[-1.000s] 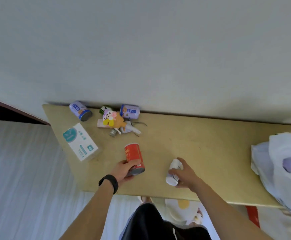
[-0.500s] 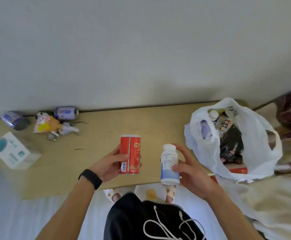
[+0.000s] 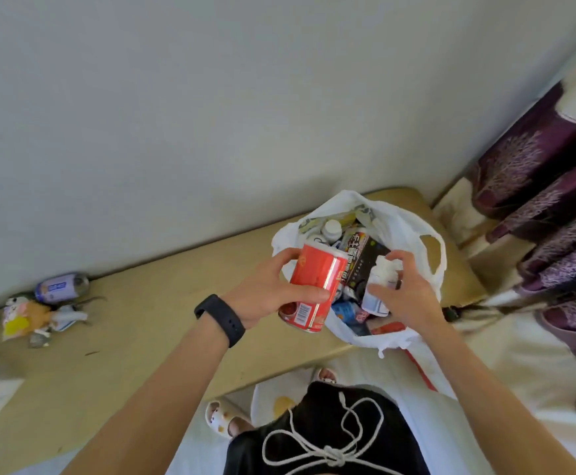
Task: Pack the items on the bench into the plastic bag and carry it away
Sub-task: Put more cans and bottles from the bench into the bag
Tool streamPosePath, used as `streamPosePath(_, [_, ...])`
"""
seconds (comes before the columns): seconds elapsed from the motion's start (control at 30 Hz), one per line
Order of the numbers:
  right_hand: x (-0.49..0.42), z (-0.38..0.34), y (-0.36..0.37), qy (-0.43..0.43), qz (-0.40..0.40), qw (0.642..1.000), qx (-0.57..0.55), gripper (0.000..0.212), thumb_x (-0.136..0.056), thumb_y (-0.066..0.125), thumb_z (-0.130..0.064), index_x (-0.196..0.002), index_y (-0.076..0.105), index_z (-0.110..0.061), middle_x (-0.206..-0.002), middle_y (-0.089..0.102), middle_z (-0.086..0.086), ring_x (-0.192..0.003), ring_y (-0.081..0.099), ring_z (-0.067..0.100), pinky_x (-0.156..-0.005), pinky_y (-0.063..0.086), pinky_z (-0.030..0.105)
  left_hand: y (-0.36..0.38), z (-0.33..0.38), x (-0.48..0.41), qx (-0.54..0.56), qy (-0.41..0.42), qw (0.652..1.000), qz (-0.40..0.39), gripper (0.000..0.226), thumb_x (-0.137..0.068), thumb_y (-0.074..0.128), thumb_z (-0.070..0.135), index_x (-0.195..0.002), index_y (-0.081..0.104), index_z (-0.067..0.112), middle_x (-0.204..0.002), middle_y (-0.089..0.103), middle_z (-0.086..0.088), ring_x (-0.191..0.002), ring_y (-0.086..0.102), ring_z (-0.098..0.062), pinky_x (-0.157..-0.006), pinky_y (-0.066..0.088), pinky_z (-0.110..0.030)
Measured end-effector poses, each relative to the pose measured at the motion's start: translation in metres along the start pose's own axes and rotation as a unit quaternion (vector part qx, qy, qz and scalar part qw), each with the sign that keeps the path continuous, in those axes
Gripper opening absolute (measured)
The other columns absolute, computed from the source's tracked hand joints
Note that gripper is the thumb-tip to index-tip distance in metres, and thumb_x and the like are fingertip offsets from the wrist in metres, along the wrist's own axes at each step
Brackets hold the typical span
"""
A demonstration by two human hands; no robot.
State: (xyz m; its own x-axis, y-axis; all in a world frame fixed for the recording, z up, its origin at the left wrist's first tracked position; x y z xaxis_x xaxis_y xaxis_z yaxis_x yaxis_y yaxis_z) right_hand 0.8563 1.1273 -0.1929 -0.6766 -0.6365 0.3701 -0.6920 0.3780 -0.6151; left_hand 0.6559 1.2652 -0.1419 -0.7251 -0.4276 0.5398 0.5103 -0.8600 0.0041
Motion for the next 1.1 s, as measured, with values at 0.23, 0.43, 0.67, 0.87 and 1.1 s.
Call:
streamPosePath(0.23, [-0.022, 0.040, 0.093, -0.022, -0.177, 0.969, 0.171, 0.049, -0.087, 0.059, -0.025, -0.129, 0.034, -0.035, -0.112, 0.062, 0.010, -0.098, 0.062, 0.028, -0.082, 0.050, 0.037, 0.006, -0.006, -0.010, -0.042, -0.029, 0.998, 0.036, 0.073, -0.055, 0.089, 0.041, -0.119, 0.054, 0.036, -0.124, 0.060, 0.005, -0.102, 0.069, -0.019, -0.087, 0.057, -0.048])
streamPosePath(0.43, [-0.010, 0.017, 0.064, -0.033, -0.132, 0.989, 0.062, 0.024, -0.097, 0.052, -0.039, -0.118, 0.061, -0.031, -0.118, 0.066, -0.004, -0.105, 0.063, 0.014, -0.086, 0.049, 0.031, 0.015, 0.017, 0.002, -0.137, 0.006, 0.990, 0.018, 0.075, -0.062, 0.089, 0.038, -0.129, 0.055, 0.030, -0.120, 0.063, 0.012, -0.095, 0.070, -0.006, -0.080, 0.056, -0.026])
streamPosePath(0.67, [0.040, -0.069, 0.017, -0.055, -0.242, 0.918, -0.310, 0.042, -0.088, 0.058, -0.056, -0.122, 0.062, -0.030, -0.108, 0.073, 0.002, -0.096, 0.072, 0.018, -0.079, 0.060, 0.040, 0.045, 0.031, -0.001, -0.222, 0.038, 0.973, 0.047, 0.061, -0.065, 0.086, 0.039, -0.113, 0.051, 0.049, -0.104, 0.064, 0.021, -0.086, 0.068, 0.000, -0.079, 0.058, -0.027])
streamPosePath(0.87, [0.037, -0.065, 0.017, -0.045, -0.214, 0.928, -0.302, 0.042, -0.086, 0.073, -0.039, -0.121, 0.062, -0.018, -0.106, 0.074, 0.008, -0.094, 0.074, 0.024, -0.080, 0.061, 0.044, 0.050, 0.034, 0.000, -0.196, 0.043, 0.980, 0.015, 0.054, -0.072, 0.084, 0.035, -0.111, 0.050, 0.051, -0.107, 0.065, 0.021, -0.090, 0.069, 0.000, -0.079, 0.057, -0.023])
streamPosePath(1.1, [0.008, -0.006, -0.022, 0.064, 0.004, 0.973, -0.221, 0.062, -0.083, 0.064, -0.061, -0.125, 0.053, -0.017, -0.102, 0.071, 0.006, -0.077, 0.073, 0.018, -0.076, 0.061, 0.040, 0.007, 0.032, 0.012, -0.224, 0.033, 0.969, 0.104, 0.019, -0.094, 0.060, 0.029, -0.110, 0.068, 0.034, -0.099, 0.068, 0.009, -0.078, 0.057, -0.005, -0.060, 0.040, -0.007])
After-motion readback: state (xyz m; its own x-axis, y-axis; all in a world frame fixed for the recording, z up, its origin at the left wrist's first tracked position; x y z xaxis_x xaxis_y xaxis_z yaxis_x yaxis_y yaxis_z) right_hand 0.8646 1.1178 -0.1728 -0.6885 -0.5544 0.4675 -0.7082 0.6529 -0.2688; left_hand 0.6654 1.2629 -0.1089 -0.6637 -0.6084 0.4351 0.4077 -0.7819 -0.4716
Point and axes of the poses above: each hand's wrist, its own x-axis away from the middle knuckle, its own y-axis out of the palm, z = x × y, the point moved 8 cm from there along -x, towards the middle knuckle
